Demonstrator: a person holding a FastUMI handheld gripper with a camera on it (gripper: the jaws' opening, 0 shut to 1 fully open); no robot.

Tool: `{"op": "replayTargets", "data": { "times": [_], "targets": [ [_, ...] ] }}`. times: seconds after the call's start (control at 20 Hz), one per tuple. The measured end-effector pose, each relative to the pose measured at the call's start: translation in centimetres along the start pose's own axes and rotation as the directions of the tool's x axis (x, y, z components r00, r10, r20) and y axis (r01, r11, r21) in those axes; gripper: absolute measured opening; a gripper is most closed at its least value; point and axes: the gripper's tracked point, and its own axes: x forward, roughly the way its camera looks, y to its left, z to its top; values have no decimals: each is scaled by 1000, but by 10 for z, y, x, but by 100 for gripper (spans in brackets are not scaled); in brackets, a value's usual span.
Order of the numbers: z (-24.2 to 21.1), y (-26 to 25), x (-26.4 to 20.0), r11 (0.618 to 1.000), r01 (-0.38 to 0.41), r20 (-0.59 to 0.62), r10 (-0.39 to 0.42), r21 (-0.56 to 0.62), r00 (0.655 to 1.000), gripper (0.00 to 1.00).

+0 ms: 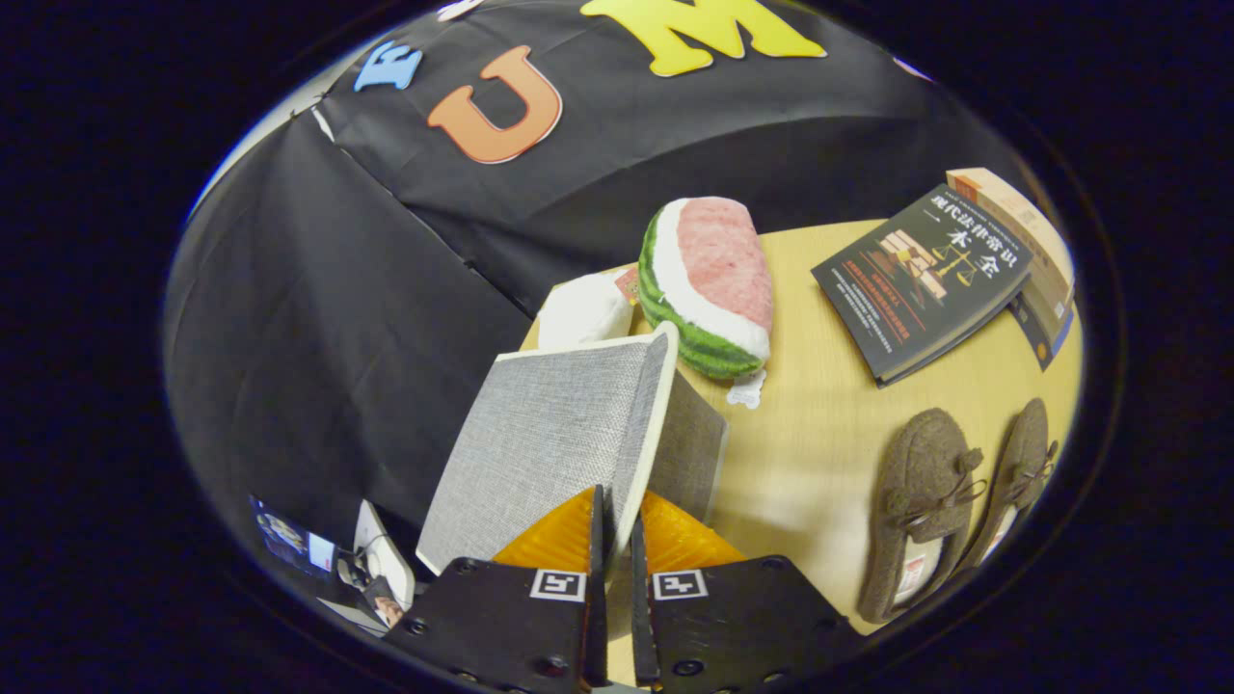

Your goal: Open the storage box then place both shoes into the box .Put the left shoe in first, then the right shoe, with the right side of both shoes facing outward in a uniform manner.

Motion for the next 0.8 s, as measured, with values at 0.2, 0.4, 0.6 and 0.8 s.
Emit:
{"op": "replayTargets", "data": {
  "times": [0.2, 0.4, 0.6, 0.8],
  "targets": [
    [17, 20, -19, 995, -65, 23, 63, 72, 998, 2],
    [37, 56, -49, 989, -137, 41, 135, 54, 990, 2],
    [51, 96, -60, 986, -166, 57, 165, 14, 985, 2],
    [65, 136, -59, 982, -188, 71, 187, 6, 980, 2]
  ]
}}
